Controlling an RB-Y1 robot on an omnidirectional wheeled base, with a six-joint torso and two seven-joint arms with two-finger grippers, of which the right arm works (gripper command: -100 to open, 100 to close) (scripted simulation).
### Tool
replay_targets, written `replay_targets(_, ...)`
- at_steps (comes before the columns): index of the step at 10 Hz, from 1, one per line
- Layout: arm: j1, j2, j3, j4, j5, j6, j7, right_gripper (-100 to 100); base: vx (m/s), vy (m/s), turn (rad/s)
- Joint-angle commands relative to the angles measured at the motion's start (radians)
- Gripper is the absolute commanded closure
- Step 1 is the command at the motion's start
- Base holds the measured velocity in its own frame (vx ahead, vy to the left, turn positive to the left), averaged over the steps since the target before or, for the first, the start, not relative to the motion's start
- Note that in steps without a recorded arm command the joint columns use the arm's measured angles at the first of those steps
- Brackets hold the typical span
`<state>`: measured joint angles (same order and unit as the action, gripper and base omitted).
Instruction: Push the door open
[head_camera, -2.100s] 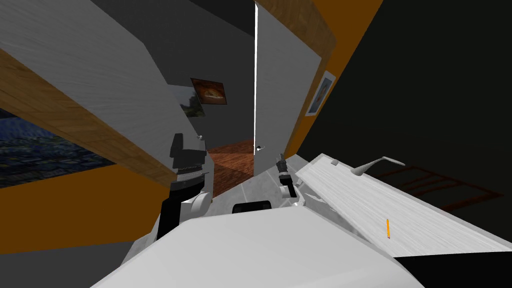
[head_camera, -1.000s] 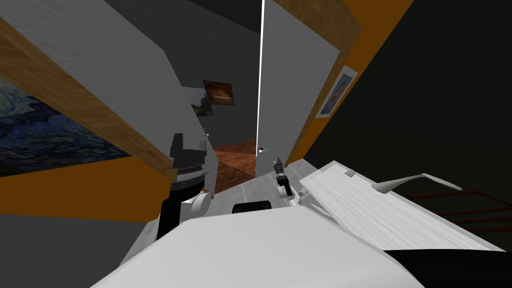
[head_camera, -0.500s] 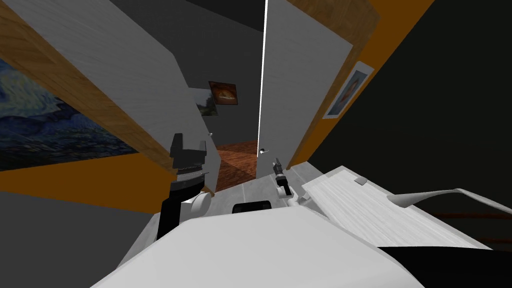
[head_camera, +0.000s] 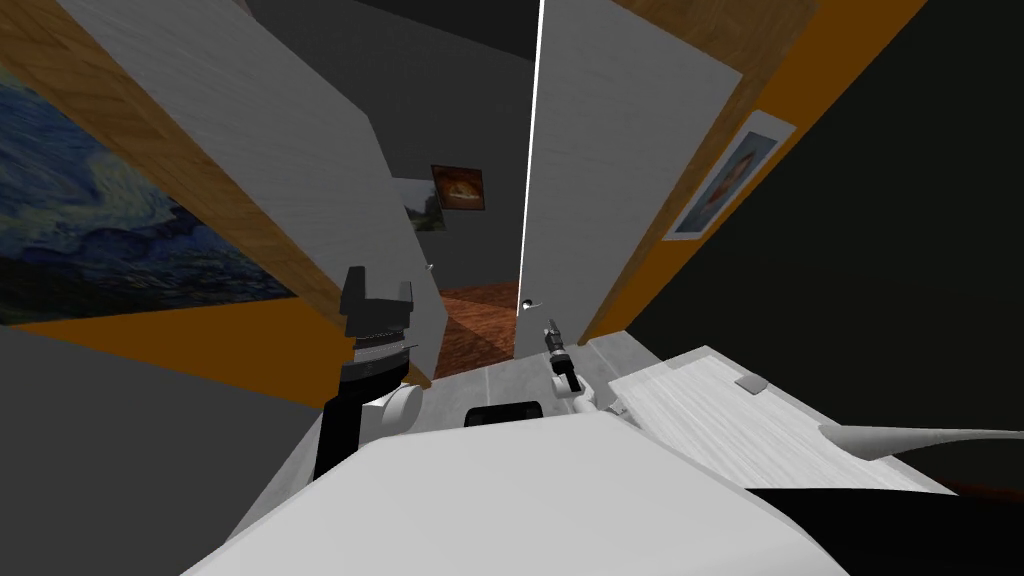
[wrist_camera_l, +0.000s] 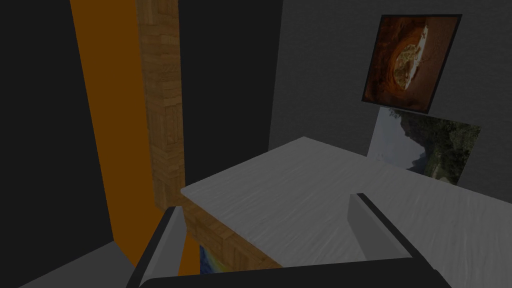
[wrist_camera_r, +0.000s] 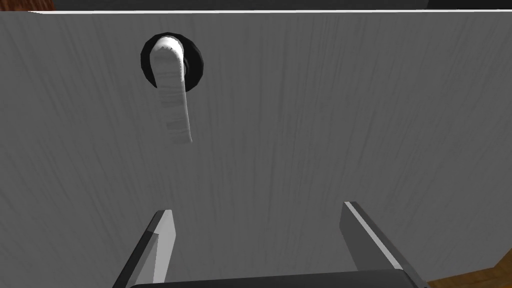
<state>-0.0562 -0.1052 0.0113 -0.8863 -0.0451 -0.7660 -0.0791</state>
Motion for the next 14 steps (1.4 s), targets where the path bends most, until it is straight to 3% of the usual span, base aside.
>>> replay_targets(1, -0.023, -0.002, 0.002, 0.05, -0.006, -0.008, 0.002, -100, 0.031, -0.078, 0.165)
replay_targets(3, -0.049, -0.004, 0.006, 0.113, -0.013, -0.018, 0.005, -100, 0.034, -0.094, 0.191)
replay_targets(10, -0.103, -0.006, 0.013, 0.255, -0.028, -0.038, 0.012, -100, 0.017, -0.064, 0.114)
replay_targets(12, -0.115, -0.006, 0.015, 0.286, -0.032, -0.043, 0.013, -100, 0.014, -0.046, 0.086)
replay_targets(14, -0.107, -0.005, 0.012, 0.273, -0.031, -0.042, 0.014, -100, 0.058, -0.016, 0.021)
